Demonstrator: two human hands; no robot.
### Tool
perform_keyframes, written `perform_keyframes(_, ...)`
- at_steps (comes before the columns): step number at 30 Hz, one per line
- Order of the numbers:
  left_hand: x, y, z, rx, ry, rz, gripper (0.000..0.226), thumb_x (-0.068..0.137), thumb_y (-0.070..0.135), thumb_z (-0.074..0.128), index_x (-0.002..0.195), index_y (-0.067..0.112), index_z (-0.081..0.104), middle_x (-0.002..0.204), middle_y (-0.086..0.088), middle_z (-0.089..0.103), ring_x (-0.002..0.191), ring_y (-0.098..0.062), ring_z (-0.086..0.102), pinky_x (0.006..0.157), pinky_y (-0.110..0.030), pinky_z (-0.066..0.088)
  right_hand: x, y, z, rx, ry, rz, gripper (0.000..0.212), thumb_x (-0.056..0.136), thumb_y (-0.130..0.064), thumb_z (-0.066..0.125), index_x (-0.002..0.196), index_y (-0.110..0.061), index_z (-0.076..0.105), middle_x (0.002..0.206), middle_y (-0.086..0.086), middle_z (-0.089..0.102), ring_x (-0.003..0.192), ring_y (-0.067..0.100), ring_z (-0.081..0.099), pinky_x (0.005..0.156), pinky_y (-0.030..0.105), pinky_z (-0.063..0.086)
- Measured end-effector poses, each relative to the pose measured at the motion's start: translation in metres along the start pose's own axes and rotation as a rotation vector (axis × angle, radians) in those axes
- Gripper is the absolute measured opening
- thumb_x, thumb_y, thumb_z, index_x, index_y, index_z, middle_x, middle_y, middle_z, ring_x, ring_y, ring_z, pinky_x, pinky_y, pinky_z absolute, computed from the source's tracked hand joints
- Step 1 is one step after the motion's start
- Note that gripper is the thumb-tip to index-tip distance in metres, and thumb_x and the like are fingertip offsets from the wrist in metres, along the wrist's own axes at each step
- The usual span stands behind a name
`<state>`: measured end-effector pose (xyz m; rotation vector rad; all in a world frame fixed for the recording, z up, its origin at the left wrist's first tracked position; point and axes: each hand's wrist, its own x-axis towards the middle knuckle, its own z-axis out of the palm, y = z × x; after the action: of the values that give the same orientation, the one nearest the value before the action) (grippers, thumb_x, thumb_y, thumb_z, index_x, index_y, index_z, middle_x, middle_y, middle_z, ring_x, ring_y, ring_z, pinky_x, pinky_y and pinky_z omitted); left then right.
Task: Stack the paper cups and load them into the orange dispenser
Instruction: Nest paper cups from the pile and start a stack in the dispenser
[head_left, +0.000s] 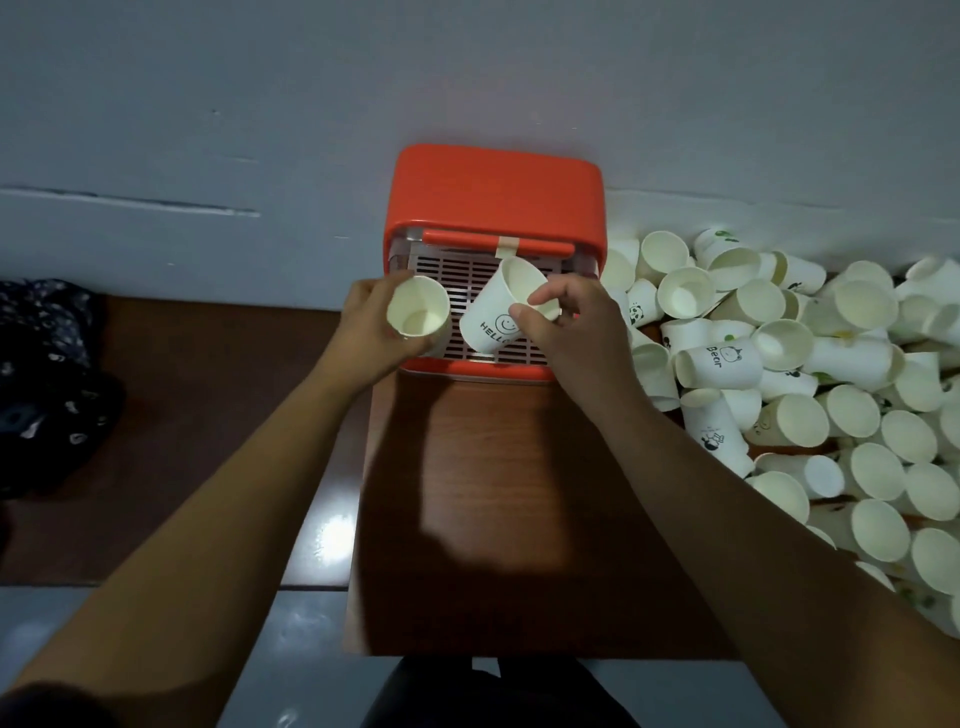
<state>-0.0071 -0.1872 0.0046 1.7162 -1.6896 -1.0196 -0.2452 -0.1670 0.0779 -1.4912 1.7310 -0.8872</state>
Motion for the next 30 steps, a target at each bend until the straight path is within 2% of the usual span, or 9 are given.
perform_keyframes(5, 0.007, -0.016, 0.002, -0.111, -0.138, 0.084, 0.100, 0.071, 0.047, 0.086, 0.153, 0.035, 0.030, 0.149, 0.004, 0.046, 0.137, -0.016, 0.045, 0.113, -0.045, 0.040, 0.013, -0.027, 0.027, 0.113, -0.006, -0.170, 0.028, 0.075, -0.031, 0.077, 0.096, -0.021, 0.063, 0.109, -0.001, 0.058, 0.099, 0.013, 0.060, 0.084, 0.036, 0.055)
perform_keyframes(8, -0.001, -0.019, 0.003, -0.301, -0.115, 0.029, 0.101, 0.076, 0.020, 0.085, 0.155, 0.029, 0.024, 0.150, 0.007, 0.046, 0.134, -0.013, 0.051, 0.105, -0.034, 0.048, 0.016, -0.031, 0.052, 0.072, -0.028, -0.302, 0.036, 0.073, -0.022, 0.080, 0.103, -0.015, 0.062, 0.108, 0.001, 0.057, 0.098, 0.014, 0.056, 0.087, 0.025, 0.048)
perform_keyframes(11, -0.007, -0.027, 0.005, -0.359, -0.068, -0.037, 0.084, 0.081, -0.002, 0.078, 0.148, 0.020, 0.034, 0.138, 0.005, 0.056, 0.122, -0.006, 0.060, 0.091, -0.021, 0.052, 0.020, -0.022, 0.073, -0.074, -0.092, -0.440, 0.043, 0.072, -0.016, 0.079, 0.111, -0.007, 0.062, 0.115, 0.006, 0.056, 0.106, 0.018, 0.054, 0.094, 0.020, 0.041)
perform_keyframes(15, -0.009, -0.039, 0.004, -0.367, -0.056, -0.051, 0.071, 0.080, 0.016, 0.080, 0.143, 0.018, 0.046, 0.140, -0.002, 0.057, 0.129, -0.014, 0.055, 0.107, -0.032, 0.047, 0.025, -0.005, 0.087, -0.285, -0.136, -0.553, 0.056, 0.071, -0.014, 0.078, 0.122, -0.004, 0.060, 0.122, 0.012, 0.058, 0.113, 0.029, 0.054, 0.098, 0.038, 0.046)
perform_keyframes(18, -0.008, -0.041, 0.008, -0.328, -0.075, -0.077, 0.069, 0.077, 0.033, 0.078, 0.139, 0.021, 0.052, 0.135, 0.003, 0.061, 0.124, -0.011, 0.058, 0.103, -0.033, 0.048, 0.024, 0.011, 0.095, -0.327, -0.181, -0.447, 0.069, 0.069, -0.015, 0.083, 0.132, -0.004, 0.055, 0.133, 0.012, 0.057, 0.123, 0.026, 0.051, 0.105, 0.034, 0.041)
perform_keyframes(20, -0.006, -0.042, 0.012, -0.321, -0.068, -0.084, 0.065, 0.081, 0.027, 0.078, 0.139, 0.021, 0.052, 0.132, 0.005, 0.062, 0.121, -0.008, 0.059, 0.100, -0.030, 0.048, 0.024, 0.017, 0.097, -0.232, -0.252, -0.372, 0.074, 0.073, -0.015, 0.082, 0.139, -0.005, 0.049, 0.143, 0.009, 0.050, 0.132, 0.014, 0.042, 0.111, 0.019, 0.032)
perform_keyframes(22, -0.003, -0.044, 0.015, -0.320, -0.044, -0.092, 0.063, 0.081, 0.029, 0.078, 0.138, 0.023, 0.053, 0.131, 0.005, 0.063, 0.120, -0.009, 0.060, 0.100, -0.031, 0.048, 0.024, 0.020, 0.097, -0.129, -0.285, -0.272, 0.080, 0.075, -0.017, 0.081, 0.144, -0.009, 0.042, 0.147, 0.005, 0.044, 0.132, 0.007, 0.038, 0.108, 0.008, 0.027)
perform_keyframes(25, -0.002, -0.047, 0.018, -0.293, -0.020, -0.105, 0.061, 0.082, 0.031, 0.077, 0.137, 0.025, 0.054, 0.130, 0.004, 0.065, 0.118, -0.011, 0.061, 0.102, -0.032, 0.049, 0.024, 0.027, 0.099, -0.063, -0.275, -0.055, 0.079, 0.078, -0.020, 0.079, 0.146, -0.014, 0.037, 0.144, 0.004, 0.046, 0.128, 0.017, 0.048, 0.104, 0.027, 0.041)
perform_keyframes(30, -0.001, -0.041, 0.030, -0.261, 0.038, -0.070, 0.052, 0.088, 0.024, 0.074, 0.136, 0.022, 0.057, 0.130, 0.006, 0.064, 0.112, -0.001, 0.060, 0.091, -0.016, 0.049, 0.028, 0.041, 0.102, 0.005, -0.313, 0.093, 0.060, 0.083, -0.016, 0.072, 0.138, -0.015, 0.047, 0.129, 0.003, 0.061, 0.110, 0.015, 0.062, 0.093, 0.035, 0.053)
